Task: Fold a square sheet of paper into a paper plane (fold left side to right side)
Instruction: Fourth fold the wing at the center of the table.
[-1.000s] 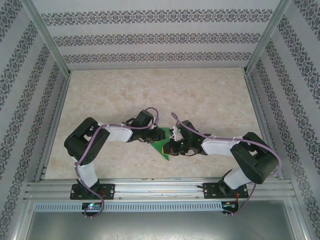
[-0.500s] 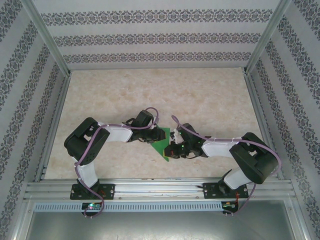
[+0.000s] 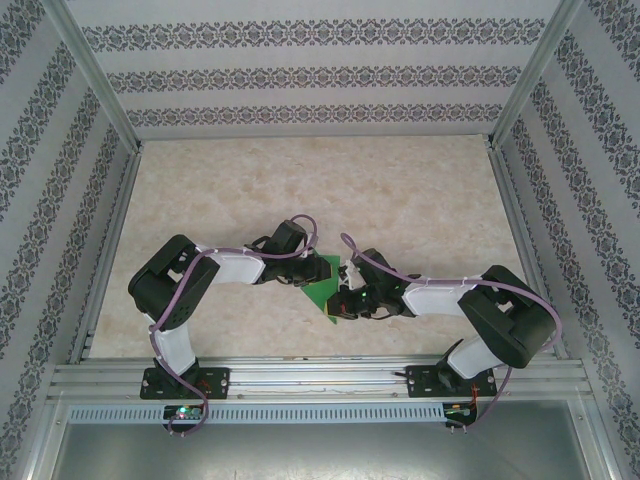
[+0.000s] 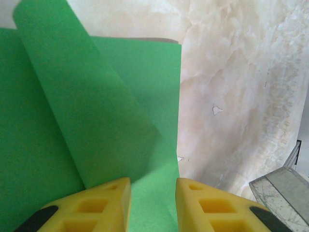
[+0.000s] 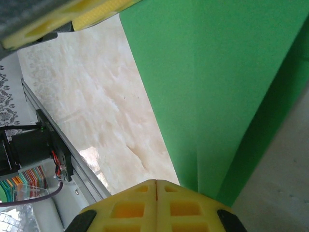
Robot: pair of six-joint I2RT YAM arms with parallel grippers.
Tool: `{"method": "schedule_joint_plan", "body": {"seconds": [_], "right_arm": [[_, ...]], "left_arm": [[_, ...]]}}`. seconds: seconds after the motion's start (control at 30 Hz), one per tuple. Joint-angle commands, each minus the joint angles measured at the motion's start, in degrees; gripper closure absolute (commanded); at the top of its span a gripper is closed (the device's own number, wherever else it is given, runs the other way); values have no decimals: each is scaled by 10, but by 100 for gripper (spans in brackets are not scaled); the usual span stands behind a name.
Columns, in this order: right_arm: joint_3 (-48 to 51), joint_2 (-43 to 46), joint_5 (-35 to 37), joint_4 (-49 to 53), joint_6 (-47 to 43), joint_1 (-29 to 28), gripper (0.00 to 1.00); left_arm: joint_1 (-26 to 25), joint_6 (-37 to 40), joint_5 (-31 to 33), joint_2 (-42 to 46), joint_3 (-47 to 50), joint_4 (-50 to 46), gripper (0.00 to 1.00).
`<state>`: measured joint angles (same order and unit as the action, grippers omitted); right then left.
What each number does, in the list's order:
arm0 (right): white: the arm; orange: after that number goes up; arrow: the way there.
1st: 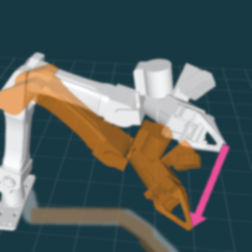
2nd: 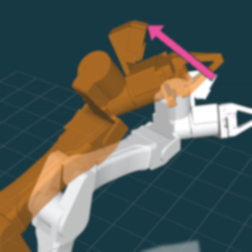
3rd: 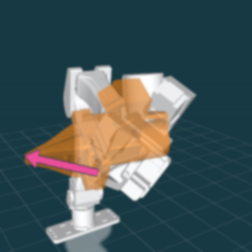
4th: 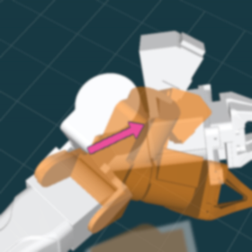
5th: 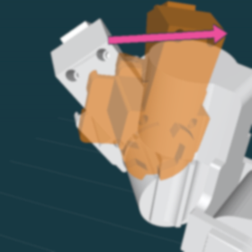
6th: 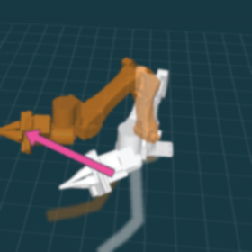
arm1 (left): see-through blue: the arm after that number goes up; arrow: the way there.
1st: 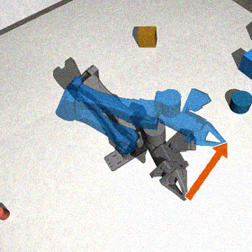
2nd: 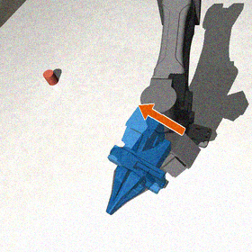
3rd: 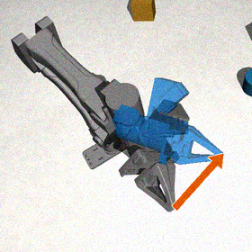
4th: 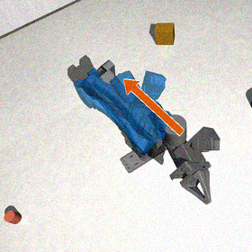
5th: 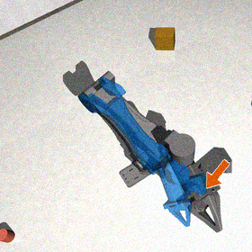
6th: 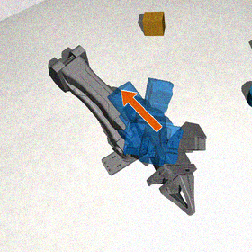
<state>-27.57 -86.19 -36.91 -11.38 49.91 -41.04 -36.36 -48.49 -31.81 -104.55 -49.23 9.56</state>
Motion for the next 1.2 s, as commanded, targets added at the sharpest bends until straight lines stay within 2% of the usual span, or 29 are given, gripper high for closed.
{"method": "schedule_joint_plan", "body": {"seconds": [0.0,1.17], "right_arm": [[11,-11,5,-13,10,-6,100],[24,-27,7,-17,18,-12,100]], "left_arm": [[5,-7,27,-26,19,-14,69],[6,-7,31,-29,21,-14,69]]}}
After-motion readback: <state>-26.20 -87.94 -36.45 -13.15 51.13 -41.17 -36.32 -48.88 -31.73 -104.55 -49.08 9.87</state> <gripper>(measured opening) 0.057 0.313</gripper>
